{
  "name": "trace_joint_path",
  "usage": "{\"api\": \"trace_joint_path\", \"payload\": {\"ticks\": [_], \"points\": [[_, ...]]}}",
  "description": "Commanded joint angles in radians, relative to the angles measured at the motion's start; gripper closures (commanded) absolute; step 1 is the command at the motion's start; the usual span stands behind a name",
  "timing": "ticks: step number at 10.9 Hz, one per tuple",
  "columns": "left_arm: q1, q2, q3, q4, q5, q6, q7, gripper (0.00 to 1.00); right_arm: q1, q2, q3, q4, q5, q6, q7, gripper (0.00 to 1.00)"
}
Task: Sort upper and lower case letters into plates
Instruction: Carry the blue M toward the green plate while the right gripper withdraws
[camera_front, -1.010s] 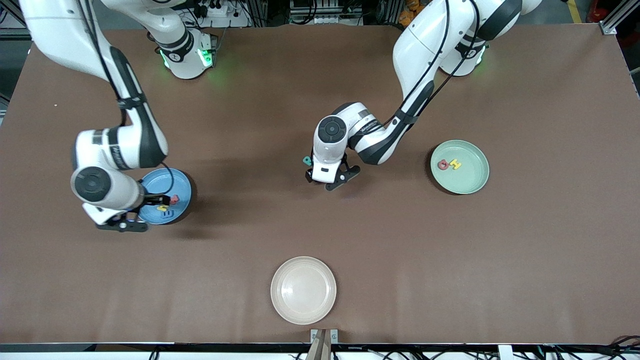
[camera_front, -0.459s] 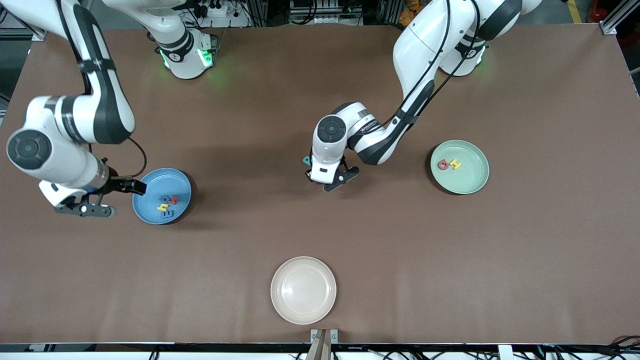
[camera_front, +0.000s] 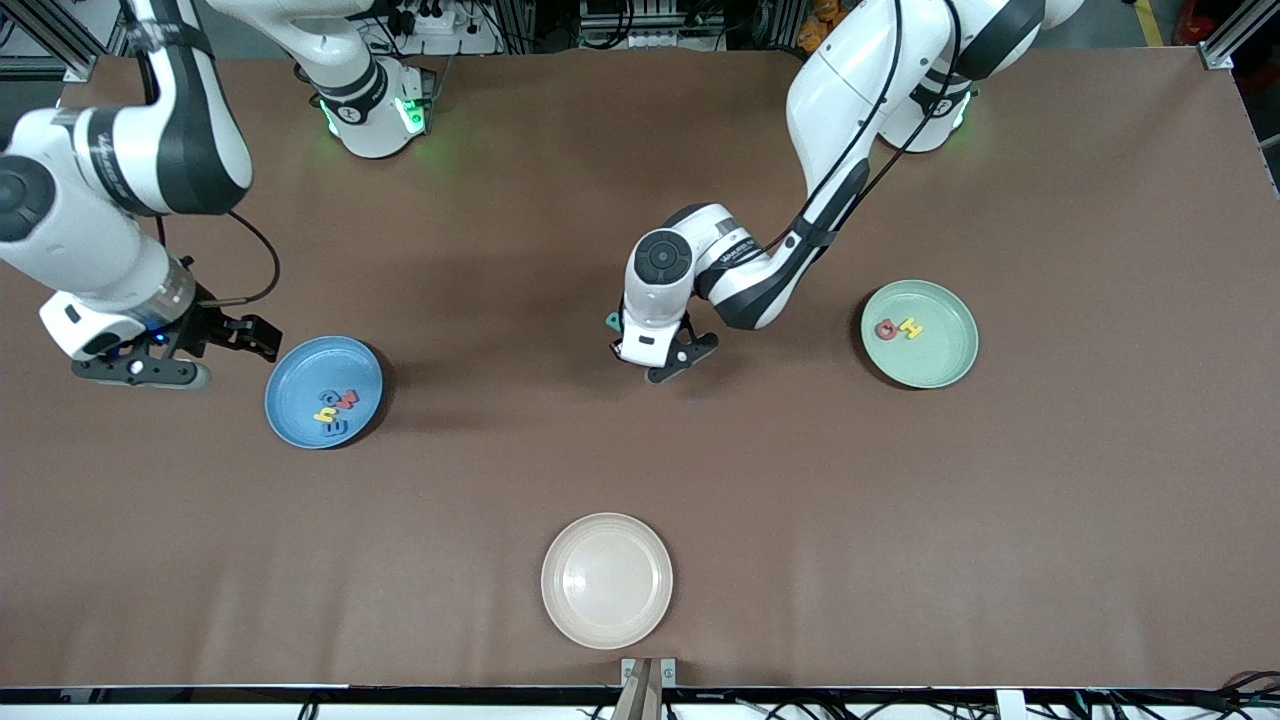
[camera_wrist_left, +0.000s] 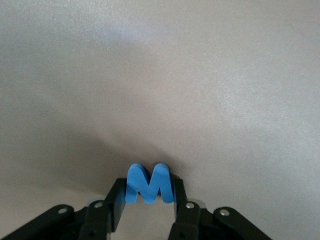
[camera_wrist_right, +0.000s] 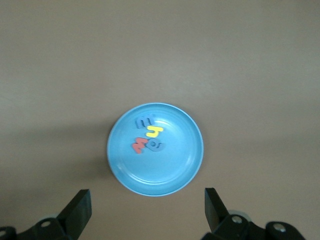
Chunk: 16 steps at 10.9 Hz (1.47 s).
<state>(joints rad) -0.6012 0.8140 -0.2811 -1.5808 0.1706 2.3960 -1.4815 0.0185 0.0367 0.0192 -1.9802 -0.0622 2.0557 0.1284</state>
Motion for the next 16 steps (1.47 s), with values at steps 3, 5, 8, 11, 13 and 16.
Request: {"api": "trace_joint_path", "payload": {"ticks": [3, 5, 8, 11, 13, 16], "points": [[0.001, 0.010, 0.010, 0.009, 0.017, -0.038, 0.007, 0.71, -0.037, -0.051, 0.011, 0.131, 0.076, -0.155, -0.125, 0.00], [0.011, -0.012, 0.011, 0.010, 0.012, -0.081, 0.018, 0.72, -0.035, -0.051, 0.011, 0.216, 0.073, -0.210, -0.135, 0.00], [0.040, -0.079, 0.011, 0.004, -0.016, -0.210, 0.114, 0.72, -0.038, -0.044, 0.011, 0.380, 0.064, -0.331, -0.179, 0.00], [0.121, -0.200, 0.014, -0.057, -0.045, -0.355, 0.335, 0.72, -0.038, -0.035, -0.001, 0.460, 0.065, -0.403, -0.181, 0.00], [0.181, -0.294, 0.014, -0.131, -0.078, -0.425, 0.519, 0.72, -0.037, -0.031, -0.012, 0.483, 0.067, -0.443, -0.210, 0.00], [0.317, -0.422, 0.016, -0.313, -0.071, -0.428, 0.779, 0.71, -0.037, -0.031, -0.024, 0.483, 0.076, -0.476, -0.219, 0.00]]}}
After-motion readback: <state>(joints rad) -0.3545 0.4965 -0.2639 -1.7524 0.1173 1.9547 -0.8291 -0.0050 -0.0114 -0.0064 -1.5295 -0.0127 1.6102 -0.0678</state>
